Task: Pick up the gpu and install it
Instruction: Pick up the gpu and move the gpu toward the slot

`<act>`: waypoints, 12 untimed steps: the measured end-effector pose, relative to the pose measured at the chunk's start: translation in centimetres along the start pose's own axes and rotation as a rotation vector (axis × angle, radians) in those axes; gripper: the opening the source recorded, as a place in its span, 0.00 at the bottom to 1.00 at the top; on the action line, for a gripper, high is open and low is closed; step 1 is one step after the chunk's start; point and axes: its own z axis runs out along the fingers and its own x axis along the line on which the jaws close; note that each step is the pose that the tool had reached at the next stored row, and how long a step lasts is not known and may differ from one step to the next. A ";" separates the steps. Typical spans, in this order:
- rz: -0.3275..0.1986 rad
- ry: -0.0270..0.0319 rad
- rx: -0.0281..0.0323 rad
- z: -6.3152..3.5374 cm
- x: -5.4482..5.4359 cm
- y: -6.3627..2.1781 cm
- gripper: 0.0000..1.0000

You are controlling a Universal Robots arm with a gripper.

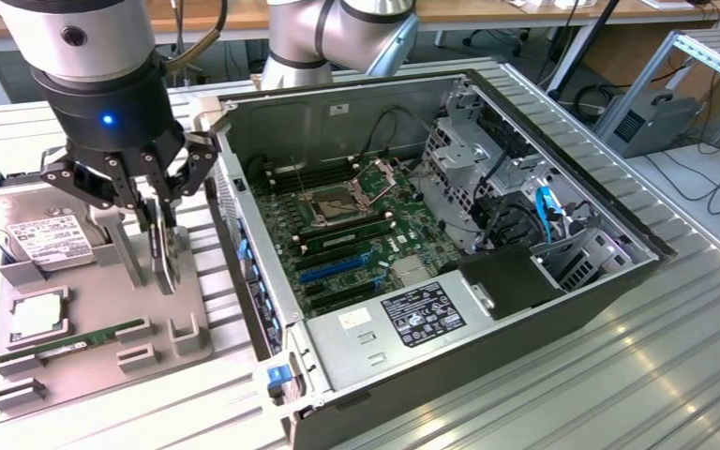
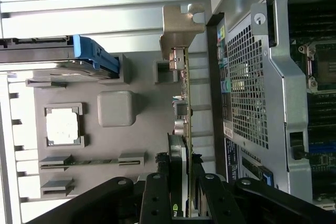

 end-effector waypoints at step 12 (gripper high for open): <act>-0.001 -0.0035 0.0480 -0.43 0.0 0.02 0.27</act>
